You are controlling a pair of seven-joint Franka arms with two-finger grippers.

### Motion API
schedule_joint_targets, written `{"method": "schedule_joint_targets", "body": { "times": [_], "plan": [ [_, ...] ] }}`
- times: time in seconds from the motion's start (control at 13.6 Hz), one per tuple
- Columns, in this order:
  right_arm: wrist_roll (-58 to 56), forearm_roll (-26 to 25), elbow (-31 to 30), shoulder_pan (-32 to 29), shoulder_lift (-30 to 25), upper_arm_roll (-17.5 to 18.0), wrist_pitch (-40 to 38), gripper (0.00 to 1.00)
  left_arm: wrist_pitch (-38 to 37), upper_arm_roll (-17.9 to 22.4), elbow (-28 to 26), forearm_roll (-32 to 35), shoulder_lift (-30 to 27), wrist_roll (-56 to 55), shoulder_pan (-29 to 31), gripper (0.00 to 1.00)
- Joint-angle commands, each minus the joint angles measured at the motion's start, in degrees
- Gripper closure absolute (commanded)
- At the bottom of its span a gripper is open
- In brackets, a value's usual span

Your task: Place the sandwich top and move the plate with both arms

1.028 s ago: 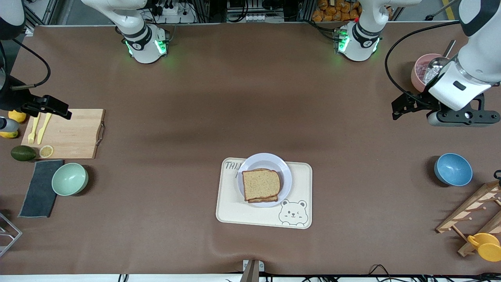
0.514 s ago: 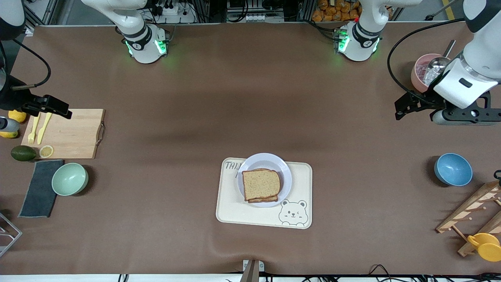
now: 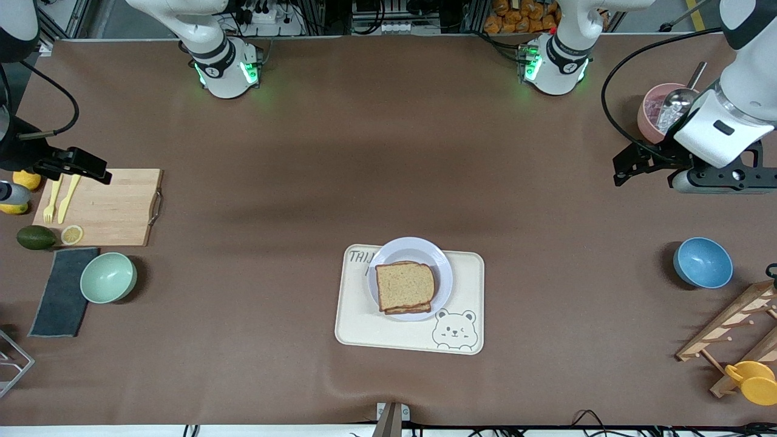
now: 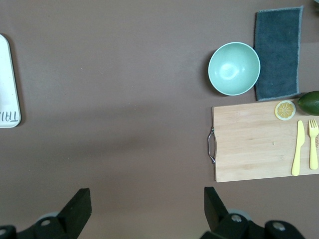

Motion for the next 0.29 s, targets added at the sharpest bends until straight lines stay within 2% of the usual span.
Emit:
{"method": "schedule_joint_targets", "body": {
  "times": [0.0, 0.22],
  "plan": [
    [1.1, -0.9, 1.2, -0.9, 0.6, 0.8, -0.8, 0.0, -1.3, 0.2, 0.5, 0.2, -0.2, 0.6, -0.2, 0.0],
    [1.0, -0.9, 1.2, -0.8, 0.6, 0.8, -0.9, 0.0, -1.4, 0.2, 0.4, 0.2, -0.4, 0.9, -0.2, 0.0]
  ]
}}
